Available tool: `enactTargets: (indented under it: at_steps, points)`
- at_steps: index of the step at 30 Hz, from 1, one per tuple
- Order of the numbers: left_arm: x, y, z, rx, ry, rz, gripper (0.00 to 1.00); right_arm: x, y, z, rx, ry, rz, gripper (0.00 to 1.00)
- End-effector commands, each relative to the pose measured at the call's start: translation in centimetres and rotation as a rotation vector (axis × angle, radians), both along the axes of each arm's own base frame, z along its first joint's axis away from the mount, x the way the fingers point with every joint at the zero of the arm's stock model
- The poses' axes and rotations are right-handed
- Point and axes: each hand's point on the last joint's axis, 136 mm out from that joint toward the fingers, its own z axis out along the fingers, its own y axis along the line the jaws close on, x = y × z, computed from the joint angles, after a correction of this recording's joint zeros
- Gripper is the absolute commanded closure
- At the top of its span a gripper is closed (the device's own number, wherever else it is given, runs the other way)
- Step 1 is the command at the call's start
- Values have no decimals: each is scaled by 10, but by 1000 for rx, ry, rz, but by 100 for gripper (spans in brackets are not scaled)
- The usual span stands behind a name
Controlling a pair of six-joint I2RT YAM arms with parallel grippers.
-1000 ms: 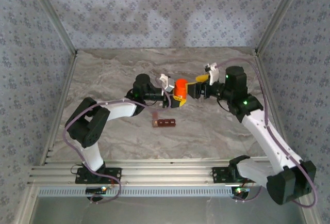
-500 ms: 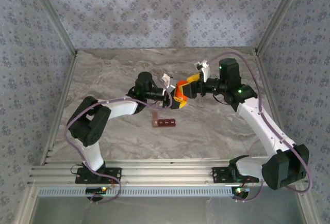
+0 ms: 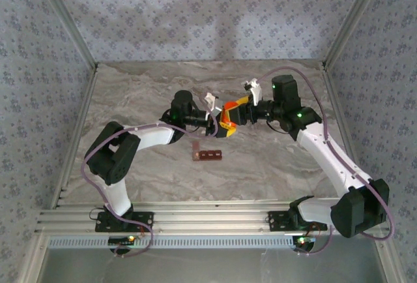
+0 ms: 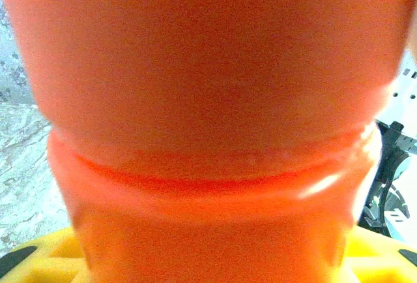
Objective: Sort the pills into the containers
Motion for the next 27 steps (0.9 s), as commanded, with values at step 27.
enactTargets:
  at_steps: [27]
  points:
    - [15, -1, 25, -74, -100, 186, 100, 19, -2, -86, -54, 54, -575, 63]
